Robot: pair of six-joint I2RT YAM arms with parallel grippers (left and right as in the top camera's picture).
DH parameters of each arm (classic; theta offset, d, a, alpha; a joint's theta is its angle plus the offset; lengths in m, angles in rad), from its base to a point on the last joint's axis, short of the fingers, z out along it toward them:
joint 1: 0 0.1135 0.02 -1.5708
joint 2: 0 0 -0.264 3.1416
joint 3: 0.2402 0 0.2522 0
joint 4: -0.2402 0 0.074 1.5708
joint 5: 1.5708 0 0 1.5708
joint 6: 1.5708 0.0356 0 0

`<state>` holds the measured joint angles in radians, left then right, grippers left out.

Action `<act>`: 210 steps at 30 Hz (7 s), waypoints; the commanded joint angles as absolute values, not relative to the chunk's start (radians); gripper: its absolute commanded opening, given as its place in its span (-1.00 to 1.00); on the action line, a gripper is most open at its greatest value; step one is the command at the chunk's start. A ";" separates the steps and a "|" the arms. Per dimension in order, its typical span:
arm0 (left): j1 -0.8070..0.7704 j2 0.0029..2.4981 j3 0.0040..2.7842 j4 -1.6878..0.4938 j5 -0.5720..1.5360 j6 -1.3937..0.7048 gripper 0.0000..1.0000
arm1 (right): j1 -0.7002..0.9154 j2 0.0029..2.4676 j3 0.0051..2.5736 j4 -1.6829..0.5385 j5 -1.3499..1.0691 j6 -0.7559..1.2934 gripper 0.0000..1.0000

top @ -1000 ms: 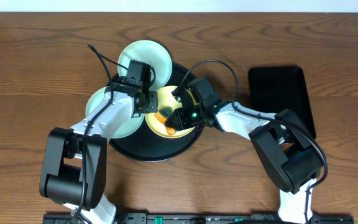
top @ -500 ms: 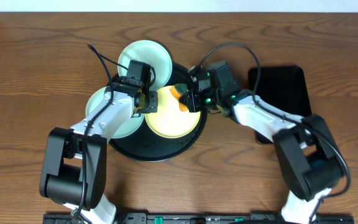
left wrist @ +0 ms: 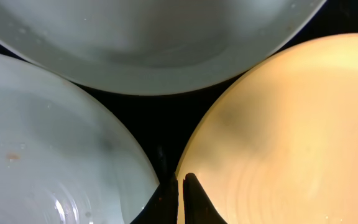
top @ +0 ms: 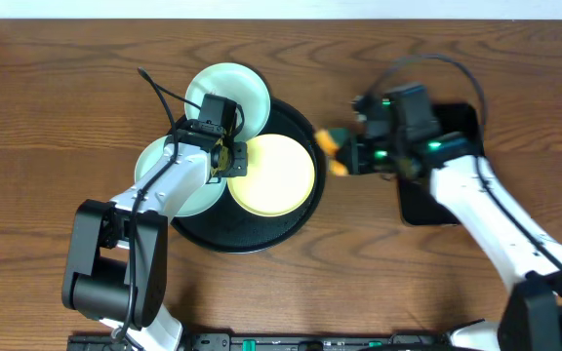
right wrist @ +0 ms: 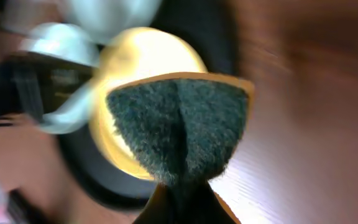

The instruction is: Clean dirty plates on tray and stack at the side

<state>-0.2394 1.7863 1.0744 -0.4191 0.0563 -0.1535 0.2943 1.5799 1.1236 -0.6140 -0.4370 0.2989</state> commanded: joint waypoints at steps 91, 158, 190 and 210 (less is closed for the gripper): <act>-0.244 1.883 1.061 -0.331 0.102 -0.155 -0.51 | 0.011 1.466 0.750 -0.248 0.071 0.186 0.39; -0.152 1.810 1.396 -0.909 0.407 0.077 0.61 | -0.257 1.466 0.881 -0.412 -0.207 0.186 0.99; -0.096 2.016 1.304 -0.696 0.531 0.179 0.12 | -0.257 1.466 0.881 -0.412 -0.207 0.186 0.98; -0.141 2.018 1.240 -0.596 0.530 0.167 -0.17 | -0.257 1.466 0.881 -0.413 -0.207 0.186 0.99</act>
<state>-0.1349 2.0022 1.2690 -0.5900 0.5430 0.1596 -0.2504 1.4807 0.8658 -0.4107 -0.1947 0.1822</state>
